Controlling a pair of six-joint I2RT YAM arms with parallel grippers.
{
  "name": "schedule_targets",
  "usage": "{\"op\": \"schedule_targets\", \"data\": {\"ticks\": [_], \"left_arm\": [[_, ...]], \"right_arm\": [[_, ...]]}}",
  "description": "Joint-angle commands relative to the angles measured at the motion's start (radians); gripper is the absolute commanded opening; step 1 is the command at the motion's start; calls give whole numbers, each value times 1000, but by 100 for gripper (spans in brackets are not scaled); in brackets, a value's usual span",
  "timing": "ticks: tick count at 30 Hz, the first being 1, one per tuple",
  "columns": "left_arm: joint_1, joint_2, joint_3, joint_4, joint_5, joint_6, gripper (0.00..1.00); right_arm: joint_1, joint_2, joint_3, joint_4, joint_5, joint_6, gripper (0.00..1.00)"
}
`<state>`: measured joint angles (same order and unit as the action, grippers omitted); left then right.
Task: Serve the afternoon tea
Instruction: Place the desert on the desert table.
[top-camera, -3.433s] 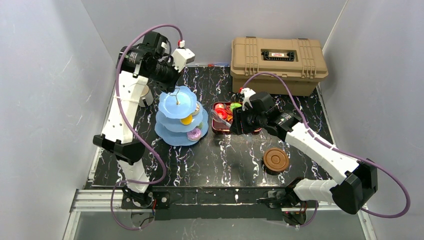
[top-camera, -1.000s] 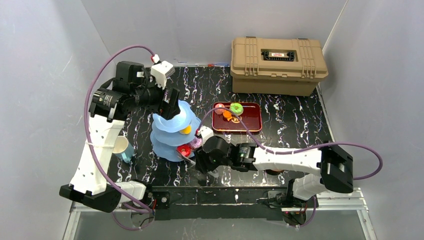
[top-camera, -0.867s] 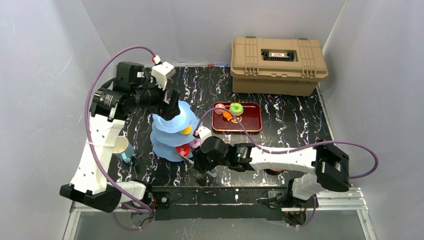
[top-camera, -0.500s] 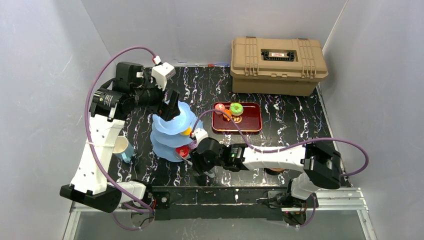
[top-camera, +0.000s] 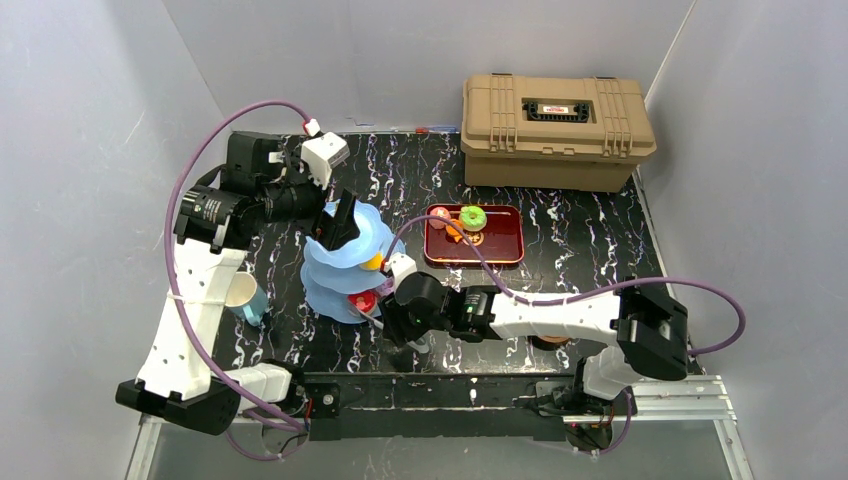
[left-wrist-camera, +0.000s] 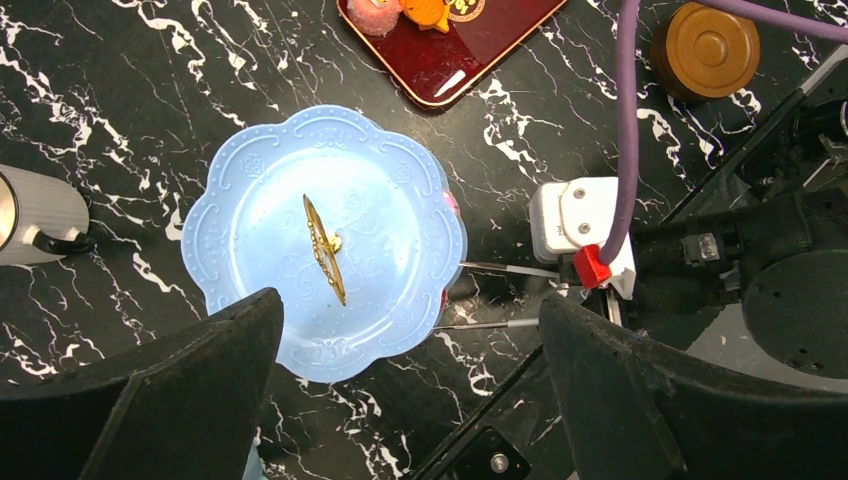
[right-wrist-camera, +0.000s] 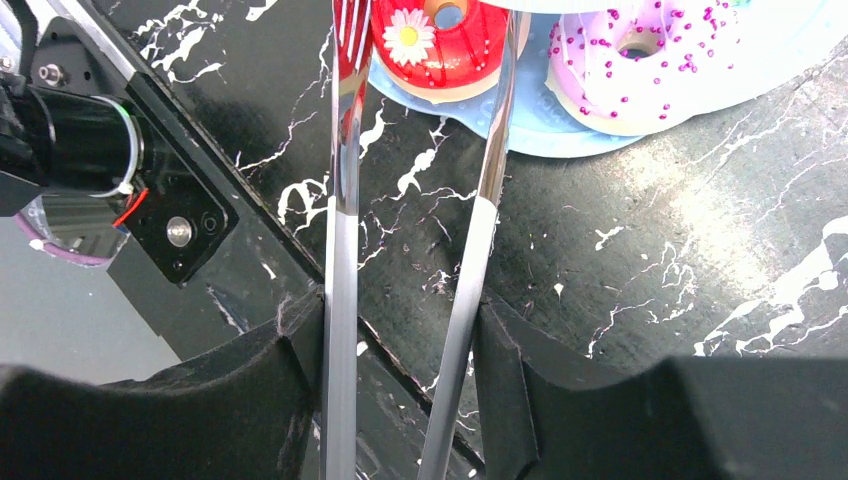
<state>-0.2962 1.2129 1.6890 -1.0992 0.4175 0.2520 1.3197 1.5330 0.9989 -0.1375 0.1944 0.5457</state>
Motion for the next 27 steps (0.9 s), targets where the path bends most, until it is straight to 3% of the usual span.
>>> {"op": "schedule_targets", "data": {"ticks": [1,16,27], "left_arm": [[6,-10,-3,3,32,0,98],[6,-16,0,6,24,-1,98],[6,-18,11,11,9,-6,98]], "right_arm": [[6,-49,16,45,0,0,45],[6,-25,10,62,-3,4,57],[5,-23,-12,69,10,9,57]]}}
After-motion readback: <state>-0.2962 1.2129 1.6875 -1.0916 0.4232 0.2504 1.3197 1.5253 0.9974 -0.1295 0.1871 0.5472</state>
